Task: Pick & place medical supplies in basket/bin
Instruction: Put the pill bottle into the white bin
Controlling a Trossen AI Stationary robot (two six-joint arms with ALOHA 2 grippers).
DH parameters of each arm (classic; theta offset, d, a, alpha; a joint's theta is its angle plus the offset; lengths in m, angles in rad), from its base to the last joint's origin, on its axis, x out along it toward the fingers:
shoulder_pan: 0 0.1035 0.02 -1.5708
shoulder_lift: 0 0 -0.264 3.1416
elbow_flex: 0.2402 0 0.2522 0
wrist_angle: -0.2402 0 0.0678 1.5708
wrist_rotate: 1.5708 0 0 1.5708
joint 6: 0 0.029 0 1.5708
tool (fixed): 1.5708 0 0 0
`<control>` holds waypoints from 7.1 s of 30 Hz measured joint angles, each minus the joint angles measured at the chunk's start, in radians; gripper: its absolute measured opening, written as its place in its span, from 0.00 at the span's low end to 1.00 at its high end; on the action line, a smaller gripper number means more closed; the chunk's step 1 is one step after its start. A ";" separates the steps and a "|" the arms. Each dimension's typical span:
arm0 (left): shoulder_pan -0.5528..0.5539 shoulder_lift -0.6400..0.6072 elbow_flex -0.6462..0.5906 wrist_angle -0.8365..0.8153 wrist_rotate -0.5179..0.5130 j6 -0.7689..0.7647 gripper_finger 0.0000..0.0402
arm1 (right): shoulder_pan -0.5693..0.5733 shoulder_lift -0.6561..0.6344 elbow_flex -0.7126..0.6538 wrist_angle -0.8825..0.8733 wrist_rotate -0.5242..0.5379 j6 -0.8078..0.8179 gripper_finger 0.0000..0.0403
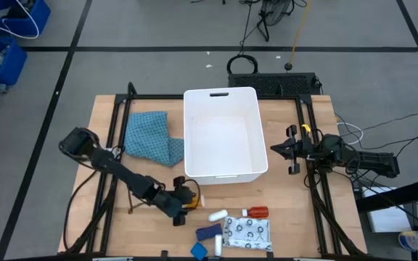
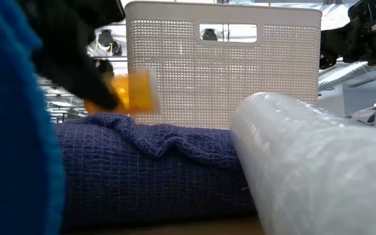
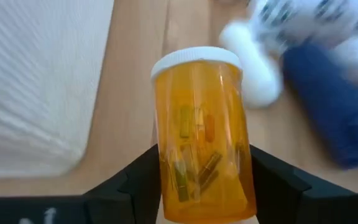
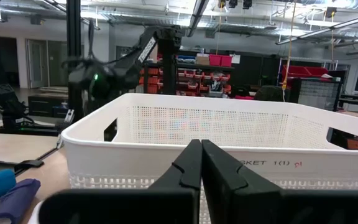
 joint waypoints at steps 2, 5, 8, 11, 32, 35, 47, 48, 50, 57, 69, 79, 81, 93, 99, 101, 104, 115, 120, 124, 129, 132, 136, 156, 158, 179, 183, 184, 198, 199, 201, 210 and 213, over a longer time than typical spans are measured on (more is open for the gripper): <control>-0.001 -0.052 0.000 -0.030 0.000 0.025 0.51 | 0.000 0.000 0.000 0.000 0.000 0.000 0.00; 0.000 -0.128 0.000 -0.054 -0.002 0.054 0.46 | 0.000 0.000 0.000 0.000 0.000 0.000 0.00; 0.000 -0.199 0.000 -0.084 -0.003 0.082 0.42 | 0.000 0.000 0.000 0.000 0.000 0.000 0.00; 0.000 -0.261 0.000 -0.108 -0.003 0.105 0.42 | 0.000 0.000 0.000 0.000 0.000 0.000 0.00; -0.005 -0.449 0.001 -0.173 -0.031 0.249 0.47 | 0.000 0.000 0.000 -0.016 0.000 0.004 0.00; -0.005 -0.503 0.001 -0.189 -0.033 0.279 0.47 | 0.000 0.000 0.000 -0.019 0.000 0.004 0.00; 0.061 -0.725 0.001 -0.239 -0.151 0.467 0.46 | 0.000 0.000 0.000 -0.023 0.000 0.003 0.00; 0.071 -0.741 0.001 -0.243 -0.163 0.484 0.46 | 0.000 0.000 0.000 -0.023 0.000 0.003 0.00; 0.089 -0.780 0.001 -0.257 -0.180 0.513 0.46 | 0.000 0.000 0.000 -0.023 0.000 0.003 0.00; 0.184 -0.909 0.001 -0.336 -0.186 0.497 0.44 | 0.000 0.000 0.000 -0.023 0.000 0.003 0.00; 0.277 -0.903 0.001 -0.375 -0.165 0.460 0.43 | 0.000 0.000 0.000 -0.023 0.000 0.004 0.00; 0.493 -0.790 0.001 -0.175 -0.021 0.487 0.43 | 0.000 0.000 0.000 -0.023 0.004 0.000 0.00; 0.542 -0.764 0.001 -0.121 0.040 0.501 0.43 | 0.000 0.000 0.000 -0.022 0.005 0.000 0.00; 0.749 -0.463 0.281 -0.141 0.306 0.569 0.44 | 0.000 0.000 0.000 -0.023 0.005 -0.027 0.00; 0.789 -0.305 0.512 -0.259 0.345 0.640 0.46 | 0.000 0.000 0.000 -0.023 0.005 -0.027 0.00; 0.796 -0.262 0.576 -0.288 0.348 0.652 0.46 | 0.000 0.000 0.000 -0.022 0.004 -0.027 0.00; 0.809 -0.202 0.666 -0.333 0.354 0.669 0.45 | 0.000 0.000 0.000 -0.022 0.004 -0.036 0.00; 0.880 -0.003 0.891 -0.374 0.494 0.685 0.46 | 0.000 0.000 0.000 -0.022 0.004 -0.042 0.00; 0.912 0.110 0.991 -0.445 0.590 0.678 0.43 | 0.000 0.000 0.000 -0.021 0.002 -0.042 0.00; 0.914 0.214 1.104 -0.601 0.591 0.717 0.44 | 0.000 0.000 0.000 -0.021 0.002 -0.045 0.00; 0.909 0.342 1.258 -0.842 0.590 0.794 0.44 | 0.000 0.000 0.000 -0.021 0.002 -0.046 0.00; 0.905 0.394 1.326 -0.938 0.591 0.838 0.43 | 0.000 0.000 0.000 -0.021 0.003 -0.056 0.00; 0.905 0.434 1.354 -1.000 0.605 0.886 0.44 | 0.000 0.000 0.000 -0.020 0.006 -0.068 0.00; 0.876 0.584 1.351 -1.040 0.549 0.911 0.43 | 0.000 0.000 0.000 0.002 0.049 -0.094 0.00; 0.876 0.584 1.338 -1.027 0.551 0.911 0.44 | 0.000 0.000 0.000 0.009 0.049 -0.089 0.00; 0.868 0.585 1.114 -0.825 0.555 0.855 0.43 | 0.000 0.000 0.000 0.016 0.048 -0.083 0.00; 0.863 0.585 1.078 -0.766 0.555 0.845 0.43 | 0.000 0.000 0.000 0.016 0.048 -0.084 0.00; 0.861 0.585 1.068 -0.750 0.554 0.845 0.43 | 0.000 0.000 0.000 0.016 0.048 -0.084 0.00; 0.844 0.585 0.895 -0.589 0.516 0.856 0.43 | 0.000 0.000 0.000 0.016 0.048 -0.090 0.00; 0.845 0.585 0.889 -0.586 0.517 0.853 0.44 | 0.000 0.000 0.000 0.016 0.048 -0.090 0.00; 0.846 0.585 0.874 -0.578 0.519 0.856 0.46 | 0.000 0.000 0.000 0.016 0.048 -0.090 0.00; 0.851 0.582 0.811 -0.526 0.527 0.844 0.43 | 0.000 0.000 0.000 0.016 0.048 -0.090 0.00; 0.853 0.580 0.789 -0.498 0.532 0.830 0.44 | 0.000 0.000 0.000 0.016 0.048 -0.090 0.00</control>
